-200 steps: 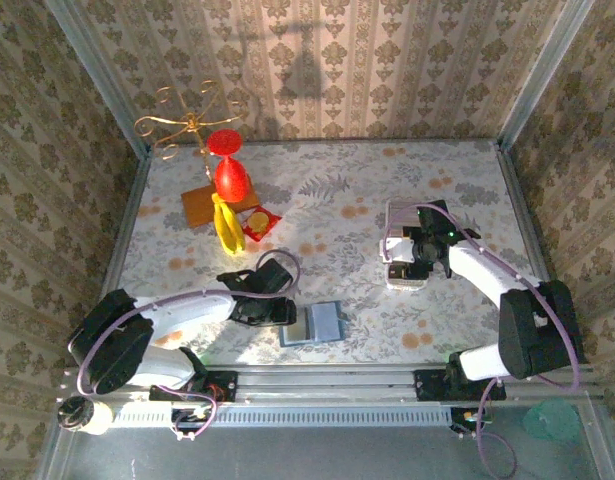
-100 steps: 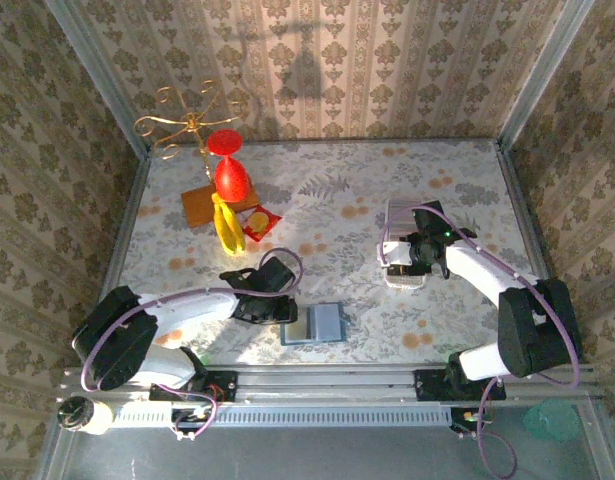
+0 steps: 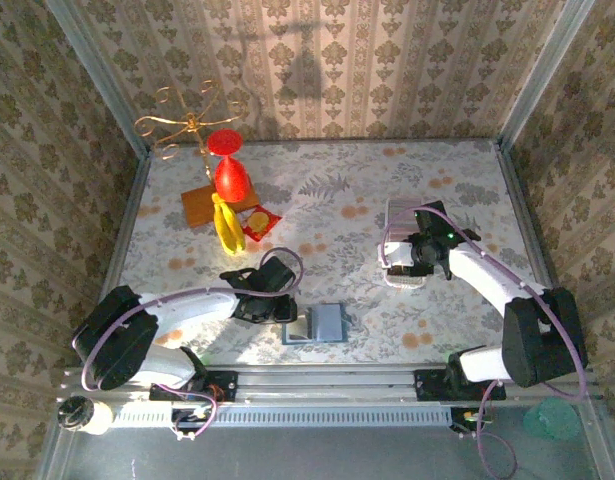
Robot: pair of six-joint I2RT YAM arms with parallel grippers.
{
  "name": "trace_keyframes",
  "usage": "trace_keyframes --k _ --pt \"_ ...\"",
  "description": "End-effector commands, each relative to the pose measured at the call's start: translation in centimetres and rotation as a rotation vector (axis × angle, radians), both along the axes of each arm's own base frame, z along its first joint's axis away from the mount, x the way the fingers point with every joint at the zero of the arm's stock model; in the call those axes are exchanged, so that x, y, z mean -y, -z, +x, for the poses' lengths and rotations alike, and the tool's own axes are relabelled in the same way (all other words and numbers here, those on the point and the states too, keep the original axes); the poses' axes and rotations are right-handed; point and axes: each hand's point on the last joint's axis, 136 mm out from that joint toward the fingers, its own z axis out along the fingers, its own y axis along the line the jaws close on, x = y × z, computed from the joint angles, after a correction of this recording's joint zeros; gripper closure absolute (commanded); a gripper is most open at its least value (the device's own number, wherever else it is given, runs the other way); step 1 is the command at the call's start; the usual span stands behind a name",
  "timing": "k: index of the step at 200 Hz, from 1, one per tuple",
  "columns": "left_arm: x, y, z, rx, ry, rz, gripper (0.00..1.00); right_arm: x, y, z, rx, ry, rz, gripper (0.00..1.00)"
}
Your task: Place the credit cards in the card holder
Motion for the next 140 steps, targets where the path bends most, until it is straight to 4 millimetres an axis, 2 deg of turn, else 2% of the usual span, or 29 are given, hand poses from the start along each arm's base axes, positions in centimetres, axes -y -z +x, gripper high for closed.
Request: trace_keyframes --k 1,70,113,140 --pt "-0.5 0.8 -0.7 -0.027 0.033 0.030 0.68 0.5 -1.3 0.6 0.049 -0.002 -0.031 0.75" --pt "-0.5 0.3 -0.6 -0.016 0.040 0.025 0.66 0.7 -2.1 0.4 0.059 0.014 -0.034 0.84" --pt "-0.6 -0.6 -0.5 0.014 0.038 0.003 0.58 0.4 -3.3 -0.4 0.060 0.043 0.012 0.92" --pt "-0.8 -1.4 -0.4 0.027 0.034 -0.013 0.54 -0.3 -3.8 -2.5 -0.010 0.039 0.071 0.95"
